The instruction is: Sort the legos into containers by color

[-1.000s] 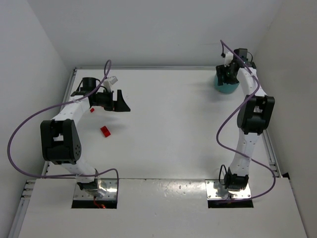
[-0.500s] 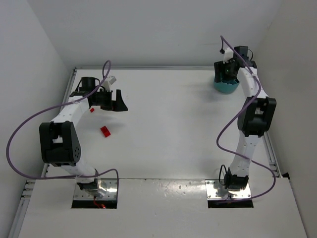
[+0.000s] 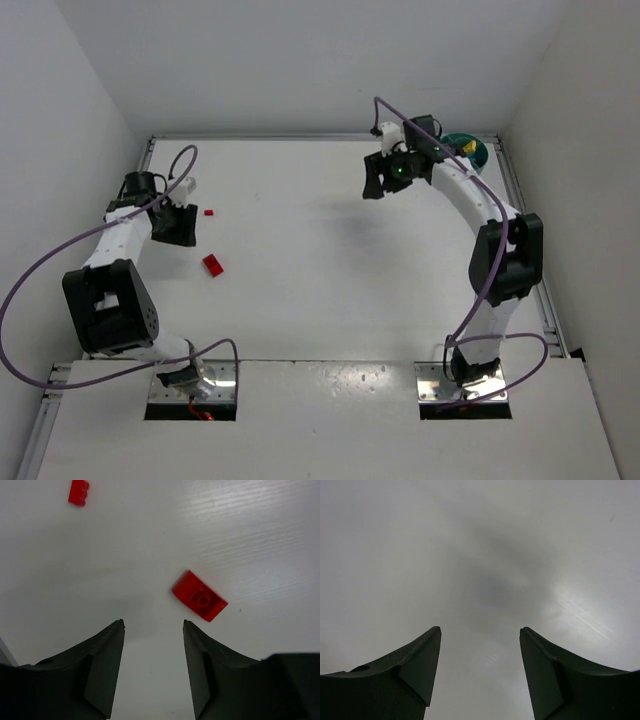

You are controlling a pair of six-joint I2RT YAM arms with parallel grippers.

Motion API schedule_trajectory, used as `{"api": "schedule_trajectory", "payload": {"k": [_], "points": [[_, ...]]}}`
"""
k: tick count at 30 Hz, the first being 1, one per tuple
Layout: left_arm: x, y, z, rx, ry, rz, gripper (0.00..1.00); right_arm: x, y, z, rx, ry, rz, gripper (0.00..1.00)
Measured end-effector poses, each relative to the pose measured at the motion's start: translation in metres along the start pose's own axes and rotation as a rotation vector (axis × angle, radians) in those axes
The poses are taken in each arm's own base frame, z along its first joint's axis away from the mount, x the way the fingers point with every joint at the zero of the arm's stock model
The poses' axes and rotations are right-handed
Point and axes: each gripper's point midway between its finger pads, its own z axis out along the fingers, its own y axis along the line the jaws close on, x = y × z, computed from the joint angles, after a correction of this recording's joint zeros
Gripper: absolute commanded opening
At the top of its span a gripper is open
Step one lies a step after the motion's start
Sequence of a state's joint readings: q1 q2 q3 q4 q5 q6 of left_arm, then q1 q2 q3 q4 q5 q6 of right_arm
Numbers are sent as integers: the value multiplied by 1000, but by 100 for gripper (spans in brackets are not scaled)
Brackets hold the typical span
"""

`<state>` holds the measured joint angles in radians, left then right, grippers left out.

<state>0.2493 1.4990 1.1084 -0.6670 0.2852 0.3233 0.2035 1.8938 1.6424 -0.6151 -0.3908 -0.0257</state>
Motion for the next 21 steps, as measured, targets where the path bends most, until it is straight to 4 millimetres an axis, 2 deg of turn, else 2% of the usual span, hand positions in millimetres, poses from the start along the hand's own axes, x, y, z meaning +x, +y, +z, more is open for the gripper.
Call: {"api": "schedule_trajectory", "payload": {"k": [2, 4, 6, 9, 12, 17, 21], "points": [[18, 7, 2, -29, 48, -26, 58, 22, 18, 8, -38, 44, 13, 65], [32, 4, 5, -27, 87, -51, 58, 44, 29, 15, -58, 92, 32, 65], [40, 0, 8, -22, 114, -77, 59, 65, 37, 22, -66, 134, 43, 65], [43, -2, 13, -29, 133, -113, 62, 79, 44, 27, -64, 159, 39, 65], [42, -8, 21, -36, 146, -152, 62, 81, 51, 24, -57, 156, 25, 65], [43, -29, 36, -32, 187, -201, 62, 66, 56, 19, -45, 99, -10, 65], [36, -48, 42, -55, 188, -207, 52, 65, 55, 20, -38, 90, -15, 65]]}}
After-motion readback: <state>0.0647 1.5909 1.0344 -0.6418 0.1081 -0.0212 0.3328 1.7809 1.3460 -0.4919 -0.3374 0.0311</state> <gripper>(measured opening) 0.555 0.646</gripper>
